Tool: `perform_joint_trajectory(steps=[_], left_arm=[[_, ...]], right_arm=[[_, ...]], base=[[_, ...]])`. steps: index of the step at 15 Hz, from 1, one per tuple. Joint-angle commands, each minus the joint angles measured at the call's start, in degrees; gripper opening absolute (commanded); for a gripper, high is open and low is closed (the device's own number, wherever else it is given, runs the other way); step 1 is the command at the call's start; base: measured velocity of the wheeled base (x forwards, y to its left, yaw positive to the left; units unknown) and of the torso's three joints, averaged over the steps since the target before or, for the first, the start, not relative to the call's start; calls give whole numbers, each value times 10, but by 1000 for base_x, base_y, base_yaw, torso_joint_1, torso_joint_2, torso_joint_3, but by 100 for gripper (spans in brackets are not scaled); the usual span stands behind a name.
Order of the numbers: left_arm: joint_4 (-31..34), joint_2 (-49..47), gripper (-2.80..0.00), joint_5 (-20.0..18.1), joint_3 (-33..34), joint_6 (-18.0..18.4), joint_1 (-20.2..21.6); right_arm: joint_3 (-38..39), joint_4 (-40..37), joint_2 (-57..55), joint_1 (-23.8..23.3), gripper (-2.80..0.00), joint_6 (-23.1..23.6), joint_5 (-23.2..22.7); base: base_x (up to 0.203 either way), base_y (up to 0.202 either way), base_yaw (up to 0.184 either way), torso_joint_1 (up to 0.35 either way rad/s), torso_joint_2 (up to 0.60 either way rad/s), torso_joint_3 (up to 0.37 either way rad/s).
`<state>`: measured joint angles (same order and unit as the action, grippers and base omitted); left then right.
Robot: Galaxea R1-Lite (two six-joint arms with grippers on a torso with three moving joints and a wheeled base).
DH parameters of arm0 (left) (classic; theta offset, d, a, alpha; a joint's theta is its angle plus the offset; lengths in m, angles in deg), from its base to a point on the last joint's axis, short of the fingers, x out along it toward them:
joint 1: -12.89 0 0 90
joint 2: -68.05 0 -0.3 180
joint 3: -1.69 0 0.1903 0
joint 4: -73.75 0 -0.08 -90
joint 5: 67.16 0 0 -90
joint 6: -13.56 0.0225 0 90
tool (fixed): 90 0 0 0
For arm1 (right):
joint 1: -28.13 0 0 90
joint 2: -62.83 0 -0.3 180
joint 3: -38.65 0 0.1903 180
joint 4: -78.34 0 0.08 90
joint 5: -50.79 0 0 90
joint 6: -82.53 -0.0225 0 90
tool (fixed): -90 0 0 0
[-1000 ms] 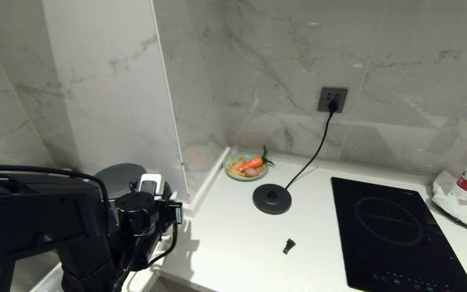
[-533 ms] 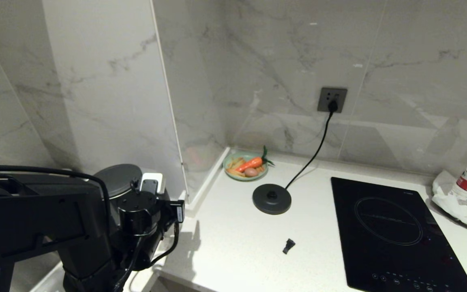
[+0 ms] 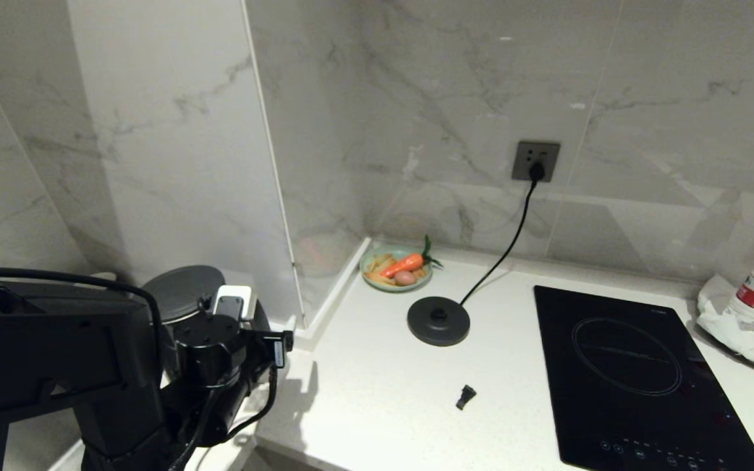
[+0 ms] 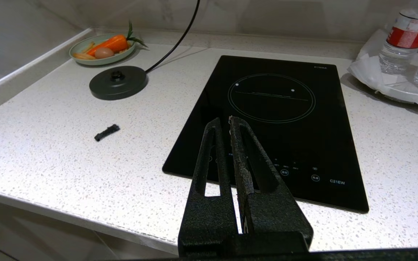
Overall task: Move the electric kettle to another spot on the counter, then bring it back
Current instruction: Place it by the sink
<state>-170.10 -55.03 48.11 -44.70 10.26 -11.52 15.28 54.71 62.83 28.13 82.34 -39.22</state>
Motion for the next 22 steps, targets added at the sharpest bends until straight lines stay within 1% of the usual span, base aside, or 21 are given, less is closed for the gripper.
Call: perform_joint_trajectory(steps=[1,4,8,11,13,16,17,19,20,22], left_arm=[[-5,31,0,-2,40,-3,0],[-5,71,0,-15,81,-4,-13],[-5,50,0,-18,63,-2,-17],[-5,69,0,-19,92,-4,-23],[-5,127,0,-22,130,-7,-29],[-5,221,0,-38,203,-11,-35],[-5,248,0,-40,218,-12,-35],[-5,307,0,-38,226,-11,-34],[-5,336,-280,-36,228,-10,-33],[16,401,-280,-34,229,-9,-31]], right_arm=[[0,0,-1,0,-280,0,0],[0,0,0,0,-280,0,0],[0,0,0,0,-280,0,-1],[0,0,0,0,-280,0,0],[0,0,0,0,-280,0,0],[0,0,0,0,-280,0,0],[0,0,0,0,-280,0,0],[0,0,0,0,-280,0,0],[0,0,0,0,-280,0,0],[0,0,0,0,-280,0,-1]], base=[[0,0,0,0,0,0],[0,0,0,0,0,0],[0,0,0,0,0,0],[0,0,0,0,0,0],[0,0,0,0,0,0],[0,0,0,0,0,0],[0,0,0,0,0,0],[0,0,0,0,0,0],[0,0,0,0,0,0],[0,0,0,0,0,0]])
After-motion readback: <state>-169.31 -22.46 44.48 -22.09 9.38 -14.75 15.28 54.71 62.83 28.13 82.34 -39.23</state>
